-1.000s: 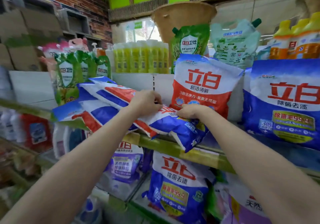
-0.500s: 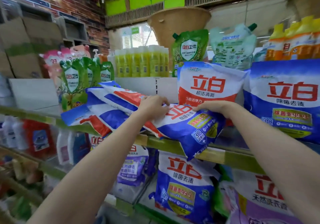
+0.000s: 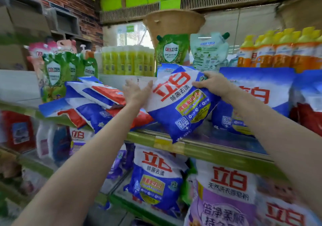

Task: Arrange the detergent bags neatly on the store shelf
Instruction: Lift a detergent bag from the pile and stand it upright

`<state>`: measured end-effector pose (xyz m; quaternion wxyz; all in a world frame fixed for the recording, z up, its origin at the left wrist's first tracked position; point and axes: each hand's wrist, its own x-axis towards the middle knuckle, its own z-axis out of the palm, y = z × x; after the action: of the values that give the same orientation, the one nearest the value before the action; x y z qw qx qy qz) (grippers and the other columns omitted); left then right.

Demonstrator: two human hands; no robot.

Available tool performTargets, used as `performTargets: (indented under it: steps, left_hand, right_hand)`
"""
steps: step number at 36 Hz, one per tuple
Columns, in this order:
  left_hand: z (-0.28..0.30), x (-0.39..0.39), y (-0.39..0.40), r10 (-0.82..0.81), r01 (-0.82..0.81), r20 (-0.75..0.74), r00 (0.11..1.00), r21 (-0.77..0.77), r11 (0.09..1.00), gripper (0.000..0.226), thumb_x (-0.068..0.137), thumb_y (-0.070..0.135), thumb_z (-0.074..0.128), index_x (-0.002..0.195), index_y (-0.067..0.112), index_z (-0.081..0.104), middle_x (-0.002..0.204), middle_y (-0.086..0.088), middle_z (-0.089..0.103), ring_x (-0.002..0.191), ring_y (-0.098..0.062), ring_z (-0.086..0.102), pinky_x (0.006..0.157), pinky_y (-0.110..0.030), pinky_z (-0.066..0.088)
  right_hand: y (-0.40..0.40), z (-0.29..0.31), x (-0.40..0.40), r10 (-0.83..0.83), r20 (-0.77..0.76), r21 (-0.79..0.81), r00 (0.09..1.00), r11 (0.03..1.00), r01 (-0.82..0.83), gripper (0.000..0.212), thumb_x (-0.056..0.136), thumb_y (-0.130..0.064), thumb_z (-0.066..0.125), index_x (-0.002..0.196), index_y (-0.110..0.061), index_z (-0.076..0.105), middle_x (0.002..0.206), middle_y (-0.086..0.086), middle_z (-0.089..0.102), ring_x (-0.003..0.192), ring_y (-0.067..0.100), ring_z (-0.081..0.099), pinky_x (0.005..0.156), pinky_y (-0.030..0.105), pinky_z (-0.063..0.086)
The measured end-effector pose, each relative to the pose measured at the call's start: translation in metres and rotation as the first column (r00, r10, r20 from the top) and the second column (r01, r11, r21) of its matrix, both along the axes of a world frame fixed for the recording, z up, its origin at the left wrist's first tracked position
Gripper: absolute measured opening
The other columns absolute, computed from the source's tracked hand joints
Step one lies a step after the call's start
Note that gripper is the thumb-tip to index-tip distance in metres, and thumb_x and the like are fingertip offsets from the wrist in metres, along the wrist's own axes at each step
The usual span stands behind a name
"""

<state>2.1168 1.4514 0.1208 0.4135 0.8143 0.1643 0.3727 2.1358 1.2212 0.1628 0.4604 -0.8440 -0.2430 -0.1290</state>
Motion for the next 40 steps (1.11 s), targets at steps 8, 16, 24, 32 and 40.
performTargets:
  steps: [8, 16, 24, 32, 40]
  left_hand:
    - [0.015, -0.010, -0.054, -0.557, 0.682, 0.406, 0.725, -0.541, 0.493, 0.046, 0.089, 0.043, 0.058, 0.120, 0.010, 0.060, 0.115, -0.009, 0.066, 0.100, -0.025, 0.065, 0.084, -0.037, 0.055]
    - [0.028, -0.018, -0.074, -0.472, 0.775, 0.641, 0.605, -0.339, 0.534, 0.006, 0.090, 0.015, 0.061, 0.084, 0.014, 0.062, 0.065, 0.001, 0.073, 0.060, -0.014, 0.070, 0.065, -0.036, 0.060]
    - [0.033, -0.021, -0.067, -0.520, 0.698, 0.497, 0.695, -0.289, 0.655, 0.010, 0.091, 0.025, 0.060, 0.089, 0.016, 0.064, 0.076, -0.003, 0.074, 0.068, -0.023, 0.070, 0.068, -0.041, 0.059]
    - [0.041, -0.012, -0.063, -0.404, 0.535, 0.437, 0.804, -0.235, 0.811, 0.027, 0.095, 0.037, 0.051, 0.086, 0.013, 0.061, 0.097, -0.013, 0.072, 0.088, -0.031, 0.070, 0.080, -0.051, 0.057]
    - [0.051, 0.016, -0.061, -0.234, 0.500, 0.491, 0.839, -0.528, 0.686, 0.028, 0.094, 0.034, 0.055, 0.081, 0.010, 0.057, 0.099, -0.011, 0.068, 0.089, -0.029, 0.066, 0.081, -0.045, 0.056]
  right_hand:
    - [-0.039, -0.030, -0.003, 0.068, 0.094, 0.446, 0.993, 0.889, -0.103, 0.023, 0.089, -0.013, 0.062, 0.111, -0.009, 0.057, 0.093, -0.001, 0.068, 0.075, 0.003, 0.067, 0.073, 0.023, 0.056]
    - [-0.062, -0.044, -0.010, 0.314, -0.219, 0.410, 0.924, 0.889, -0.205, 0.042, 0.087, -0.054, 0.052, 0.121, -0.030, 0.056, 0.122, -0.011, 0.064, 0.103, 0.003, 0.061, 0.084, 0.027, 0.047]
    - [-0.051, -0.019, -0.011, 0.096, 0.045, 0.641, 0.994, 0.760, -0.103, 0.030, 0.094, -0.035, 0.053, 0.114, -0.015, 0.060, 0.109, 0.004, 0.070, 0.101, 0.024, 0.067, 0.093, 0.046, 0.052]
    - [-0.044, 0.010, -0.007, -0.262, 0.350, 0.397, 0.899, 0.911, 0.111, 0.040, 0.099, -0.036, 0.041, 0.091, 0.001, 0.055, 0.098, 0.022, 0.066, 0.083, 0.031, 0.062, 0.062, 0.018, 0.045]
    - [-0.067, -0.008, -0.012, 0.277, -0.182, 0.308, 0.943, 0.927, -0.213, 0.029, 0.078, -0.038, 0.066, 0.100, -0.021, 0.062, 0.085, -0.001, 0.076, 0.074, 0.016, 0.072, 0.074, 0.033, 0.057]
